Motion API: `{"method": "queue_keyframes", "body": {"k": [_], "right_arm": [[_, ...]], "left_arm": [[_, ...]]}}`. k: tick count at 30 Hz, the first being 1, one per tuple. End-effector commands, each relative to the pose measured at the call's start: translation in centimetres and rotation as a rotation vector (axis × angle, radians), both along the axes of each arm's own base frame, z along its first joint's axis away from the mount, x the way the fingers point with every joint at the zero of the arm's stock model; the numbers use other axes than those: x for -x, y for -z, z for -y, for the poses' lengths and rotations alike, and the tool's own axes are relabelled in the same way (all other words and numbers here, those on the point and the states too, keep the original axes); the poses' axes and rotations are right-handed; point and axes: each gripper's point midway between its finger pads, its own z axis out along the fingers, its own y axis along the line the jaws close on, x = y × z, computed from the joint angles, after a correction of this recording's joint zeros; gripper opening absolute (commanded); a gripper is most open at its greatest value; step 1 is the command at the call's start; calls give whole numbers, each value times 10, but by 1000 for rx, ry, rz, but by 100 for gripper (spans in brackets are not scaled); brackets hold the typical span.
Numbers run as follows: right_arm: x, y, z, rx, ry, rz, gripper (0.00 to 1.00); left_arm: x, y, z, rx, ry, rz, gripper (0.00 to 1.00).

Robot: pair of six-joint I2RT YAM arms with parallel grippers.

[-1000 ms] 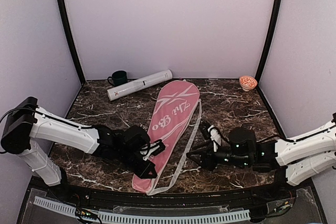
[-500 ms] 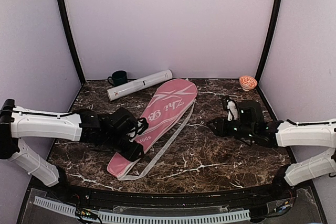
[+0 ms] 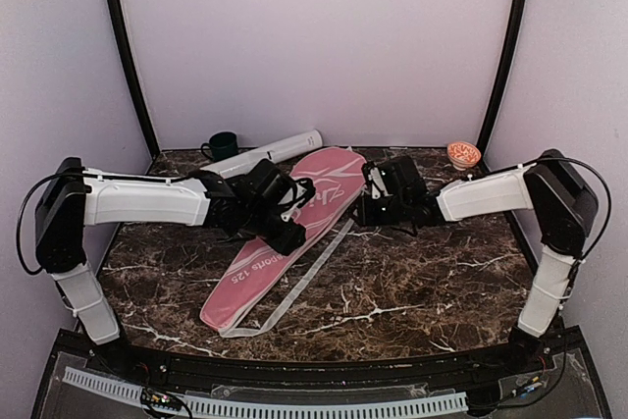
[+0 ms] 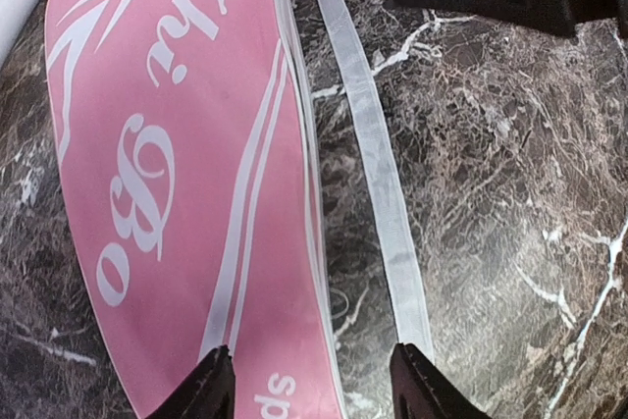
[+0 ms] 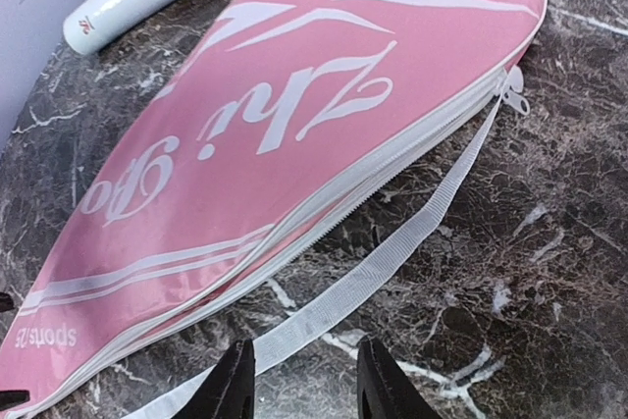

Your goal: Pack up the badminton gear

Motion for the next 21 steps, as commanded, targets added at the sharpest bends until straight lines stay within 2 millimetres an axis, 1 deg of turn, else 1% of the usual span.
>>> {"method": "queue_keyframes", "body": {"k": [1, 3, 4, 6, 10, 14, 18, 21], "right_arm": [[-23, 17, 7, 70, 48, -17, 37], [-29, 26, 12, 91, 68, -32, 39], [-37, 23, 12, 91, 81, -21, 39], [-46, 26, 14, 97, 97, -20, 40], [-57, 33, 14, 108, 110, -31, 42], [-68, 41, 10, 113, 115, -43, 43], [-73, 55, 11, 133, 120, -67, 42], [-73, 56, 17, 142, 126, -68, 37]], "left_arm": [[-21, -7, 23, 42, 67, 56, 56], [-29, 4, 25, 11, 60, 59, 56], [-32, 10, 26, -5, 58, 58, 57], [-38, 20, 29, -24, 58, 58, 59], [-43, 35, 37, -45, 85, 50, 61], [-48, 55, 38, -91, 95, 44, 61], [-50, 66, 38, -114, 94, 34, 53], [-48, 74, 35, -133, 92, 23, 42]]}}
